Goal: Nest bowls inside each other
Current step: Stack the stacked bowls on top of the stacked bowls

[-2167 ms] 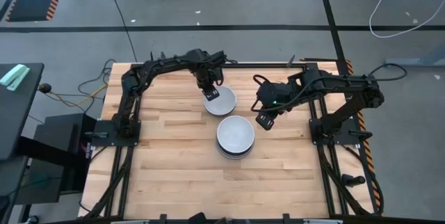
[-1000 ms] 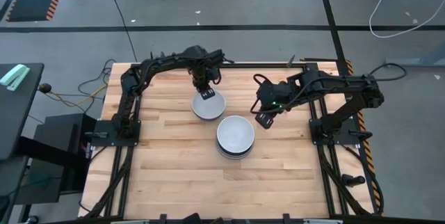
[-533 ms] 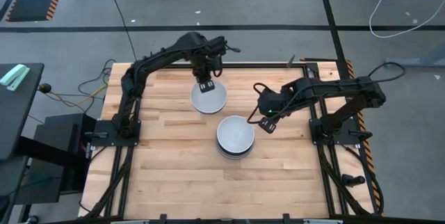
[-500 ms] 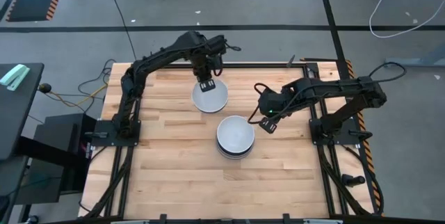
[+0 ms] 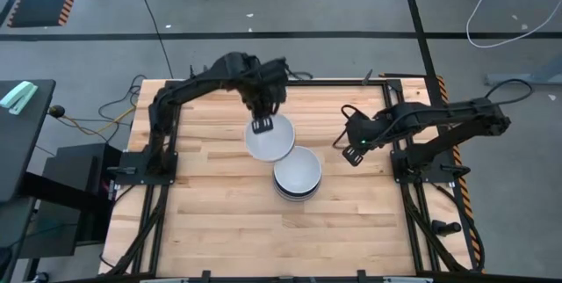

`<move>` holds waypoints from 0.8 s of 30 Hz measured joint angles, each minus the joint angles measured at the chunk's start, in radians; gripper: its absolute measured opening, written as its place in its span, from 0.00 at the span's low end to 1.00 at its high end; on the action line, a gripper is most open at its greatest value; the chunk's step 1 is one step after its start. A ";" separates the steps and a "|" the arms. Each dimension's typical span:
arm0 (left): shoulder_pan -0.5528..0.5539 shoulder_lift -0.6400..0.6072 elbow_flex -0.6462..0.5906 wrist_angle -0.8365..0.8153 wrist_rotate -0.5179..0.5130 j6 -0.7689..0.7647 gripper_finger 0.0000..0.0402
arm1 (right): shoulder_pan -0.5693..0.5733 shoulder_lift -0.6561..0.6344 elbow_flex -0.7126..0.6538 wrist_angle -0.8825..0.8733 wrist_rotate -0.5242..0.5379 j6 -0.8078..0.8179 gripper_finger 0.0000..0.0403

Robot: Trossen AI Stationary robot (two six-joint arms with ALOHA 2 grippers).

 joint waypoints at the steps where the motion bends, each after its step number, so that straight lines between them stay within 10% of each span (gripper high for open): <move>1: -0.022 -0.002 0.000 0.000 -0.001 0.000 0.05 | 0.000 -0.016 -0.024 0.016 0.000 0.009 0.15; 24: -0.233 -0.016 0.037 0.000 -0.004 -0.130 0.05 | 0.000 0.043 -0.316 0.512 -0.099 0.038 0.02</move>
